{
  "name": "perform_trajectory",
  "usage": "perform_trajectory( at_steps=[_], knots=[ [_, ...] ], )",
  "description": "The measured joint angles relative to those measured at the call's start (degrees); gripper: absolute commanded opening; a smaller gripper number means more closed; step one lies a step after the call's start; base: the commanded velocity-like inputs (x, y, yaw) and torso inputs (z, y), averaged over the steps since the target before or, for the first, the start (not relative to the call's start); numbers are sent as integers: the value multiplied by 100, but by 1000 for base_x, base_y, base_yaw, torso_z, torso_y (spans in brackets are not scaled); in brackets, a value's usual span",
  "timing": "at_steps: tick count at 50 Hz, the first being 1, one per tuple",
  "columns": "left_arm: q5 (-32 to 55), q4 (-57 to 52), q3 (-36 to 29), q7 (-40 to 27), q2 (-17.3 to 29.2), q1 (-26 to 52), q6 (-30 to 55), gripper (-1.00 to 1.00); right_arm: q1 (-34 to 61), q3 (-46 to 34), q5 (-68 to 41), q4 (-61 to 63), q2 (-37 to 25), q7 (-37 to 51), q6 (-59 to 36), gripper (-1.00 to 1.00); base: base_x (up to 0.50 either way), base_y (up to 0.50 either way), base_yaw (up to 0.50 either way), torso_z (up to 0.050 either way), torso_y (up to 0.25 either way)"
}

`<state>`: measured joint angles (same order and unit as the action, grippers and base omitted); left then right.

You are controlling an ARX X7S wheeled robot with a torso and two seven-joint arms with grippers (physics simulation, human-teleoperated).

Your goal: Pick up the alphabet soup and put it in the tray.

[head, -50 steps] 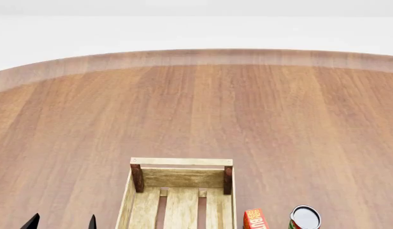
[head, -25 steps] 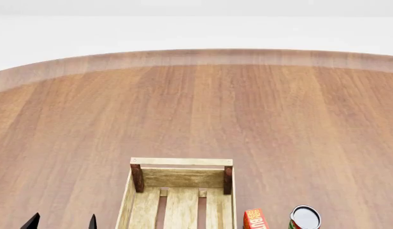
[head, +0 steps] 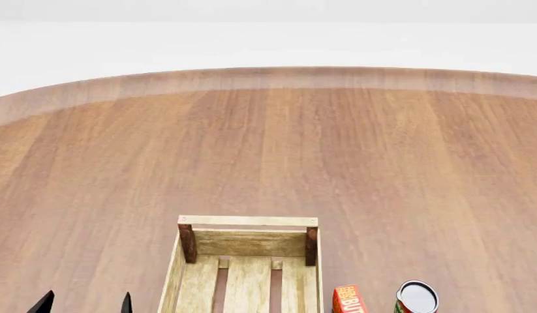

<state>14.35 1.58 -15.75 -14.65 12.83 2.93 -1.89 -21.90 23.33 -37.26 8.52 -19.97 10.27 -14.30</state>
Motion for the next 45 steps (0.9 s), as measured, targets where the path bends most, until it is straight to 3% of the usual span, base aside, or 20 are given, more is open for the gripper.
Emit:
perform_trajectory(
  at_steps=[21,45],
  knots=[
    [29,-69,-56,-52,40,2,25,100,-102,-288,16,1451,-234,387,-439,-100,0,0,0,0,0],
    [67,-61,-111,-90,72,25,14,100,555,-989,109,1989,-356,461,-718,-100,0,0,0,0,0]
  ],
)
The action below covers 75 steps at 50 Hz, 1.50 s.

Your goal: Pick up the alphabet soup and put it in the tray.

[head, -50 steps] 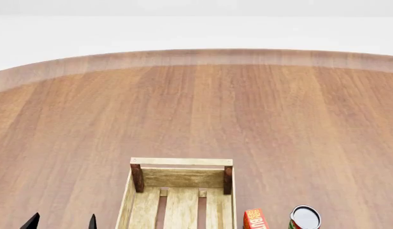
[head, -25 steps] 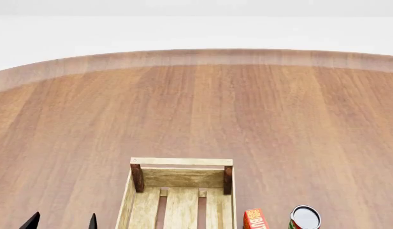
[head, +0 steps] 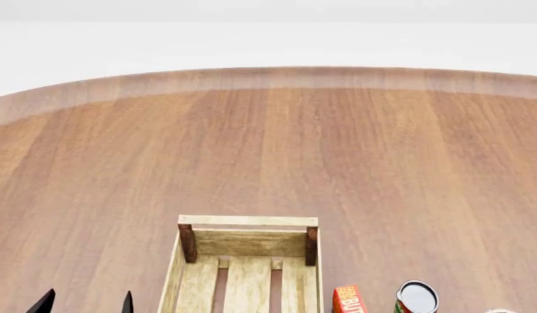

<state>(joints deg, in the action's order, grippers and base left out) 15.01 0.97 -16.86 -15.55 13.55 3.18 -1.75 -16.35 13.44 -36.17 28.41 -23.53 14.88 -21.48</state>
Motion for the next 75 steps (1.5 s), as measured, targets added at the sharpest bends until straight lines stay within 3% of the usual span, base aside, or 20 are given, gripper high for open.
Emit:
perform_trajectory(
  at_steps=[75],
  knots=[
    [116,-61,-169,-157,116,16,-32,100,2420,-2327,348,-1276,647,-839,-295,-100,0,0,0,0,1]
  ],
)
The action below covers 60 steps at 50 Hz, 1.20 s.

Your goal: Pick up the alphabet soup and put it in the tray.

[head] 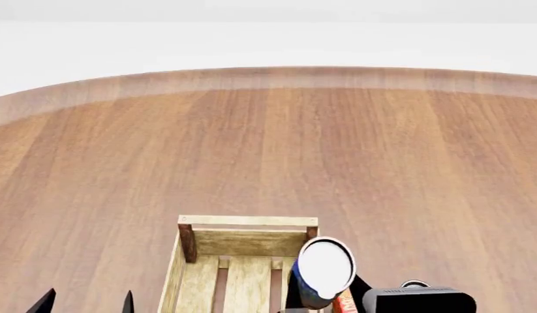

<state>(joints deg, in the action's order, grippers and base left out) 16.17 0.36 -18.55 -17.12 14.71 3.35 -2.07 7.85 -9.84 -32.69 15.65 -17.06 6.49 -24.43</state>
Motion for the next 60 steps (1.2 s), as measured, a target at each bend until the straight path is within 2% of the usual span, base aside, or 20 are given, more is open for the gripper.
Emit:
perform_trajectory(
  at_steps=[60],
  knots=[
    [101,40,-119,-66,68,64,-48,100,1489,-1202,511,-2892,950,-773,456,-100,0,0,0,0,1]
  ],
)
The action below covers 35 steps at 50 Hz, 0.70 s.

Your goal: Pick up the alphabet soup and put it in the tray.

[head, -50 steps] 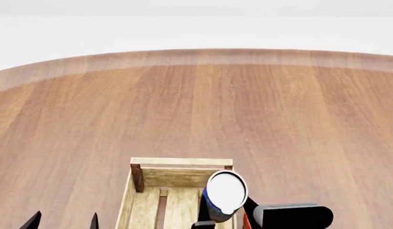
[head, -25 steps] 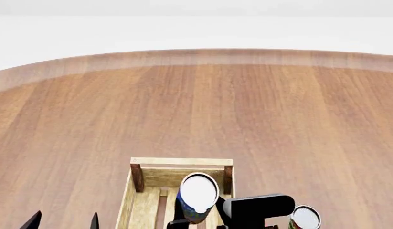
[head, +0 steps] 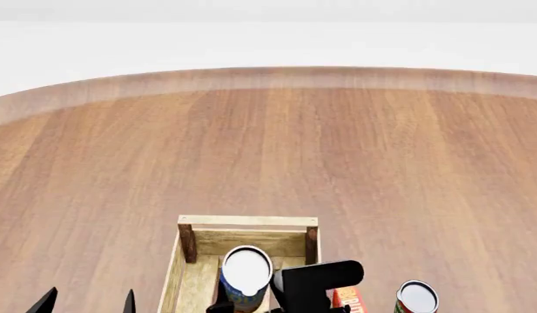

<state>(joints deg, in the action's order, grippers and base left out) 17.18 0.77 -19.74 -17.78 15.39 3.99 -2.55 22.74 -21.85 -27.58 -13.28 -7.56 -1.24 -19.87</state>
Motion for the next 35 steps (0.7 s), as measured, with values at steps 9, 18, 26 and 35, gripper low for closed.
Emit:
perform_trajectory(
  at_steps=[9,18,26,35],
  knots=[
    [5,-3,-20,-18,9,1,-5,100,233,-153,101,-539,132,-57,89,-100,0,0,0,0,1],
    [23,5,-33,-25,17,7,-21,100,488,-273,172,-1069,239,-87,145,-100,0,0,0,0,0],
    [48,5,-33,-30,34,9,-33,100,702,-356,188,-1543,323,-93,126,-100,0,0,0,0,1],
    [73,-16,-35,-42,57,8,-35,100,944,-456,207,-2133,422,-85,139,-100,0,0,0,0,1]
  ],
)
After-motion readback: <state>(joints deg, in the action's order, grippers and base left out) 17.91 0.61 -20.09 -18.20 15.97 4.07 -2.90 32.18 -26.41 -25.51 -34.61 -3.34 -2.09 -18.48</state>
